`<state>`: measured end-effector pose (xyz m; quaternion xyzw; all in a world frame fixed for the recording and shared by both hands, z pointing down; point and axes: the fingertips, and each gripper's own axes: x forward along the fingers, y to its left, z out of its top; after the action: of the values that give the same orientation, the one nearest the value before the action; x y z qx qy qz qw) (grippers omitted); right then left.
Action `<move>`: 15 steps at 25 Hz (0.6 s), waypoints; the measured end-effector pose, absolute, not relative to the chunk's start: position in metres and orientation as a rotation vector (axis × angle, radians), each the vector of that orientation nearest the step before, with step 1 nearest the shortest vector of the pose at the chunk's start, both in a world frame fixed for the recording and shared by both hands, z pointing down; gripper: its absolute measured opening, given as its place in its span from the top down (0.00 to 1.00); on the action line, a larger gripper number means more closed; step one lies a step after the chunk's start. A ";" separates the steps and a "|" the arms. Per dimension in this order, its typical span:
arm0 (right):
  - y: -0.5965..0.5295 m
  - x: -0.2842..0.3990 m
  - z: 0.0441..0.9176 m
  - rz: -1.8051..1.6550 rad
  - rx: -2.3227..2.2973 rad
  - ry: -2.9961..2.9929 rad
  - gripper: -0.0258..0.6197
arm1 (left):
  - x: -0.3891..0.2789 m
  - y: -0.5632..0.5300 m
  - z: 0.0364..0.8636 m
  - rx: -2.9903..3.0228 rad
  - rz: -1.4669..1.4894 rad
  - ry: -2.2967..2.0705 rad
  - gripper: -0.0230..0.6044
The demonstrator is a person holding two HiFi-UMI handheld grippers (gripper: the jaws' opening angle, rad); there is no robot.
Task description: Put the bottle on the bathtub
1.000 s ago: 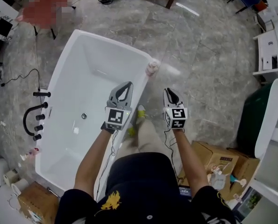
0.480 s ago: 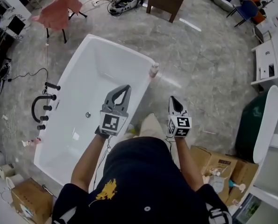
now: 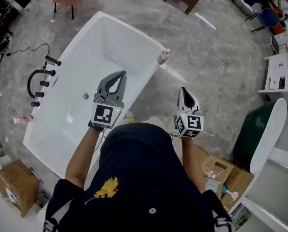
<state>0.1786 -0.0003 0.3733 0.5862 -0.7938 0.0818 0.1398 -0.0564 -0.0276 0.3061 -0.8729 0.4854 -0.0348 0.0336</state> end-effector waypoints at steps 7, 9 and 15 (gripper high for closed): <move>0.008 0.169 0.368 0.221 1.655 -2.315 0.96 | -0.053 -0.018 0.310 -2.679 -0.097 1.523 0.93; 0.010 0.165 0.366 0.215 1.654 -2.322 0.96 | -0.053 -0.015 0.315 -2.685 -0.107 1.510 0.93; 0.018 0.163 0.365 0.220 1.661 -2.328 0.96 | -0.056 -0.004 0.333 -2.717 -0.169 1.521 0.93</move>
<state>0.1633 0.0175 0.3652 0.5736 -0.8041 0.0760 0.1363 -0.0557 -0.0041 0.3330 -0.8712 0.4878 -0.0543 0.0118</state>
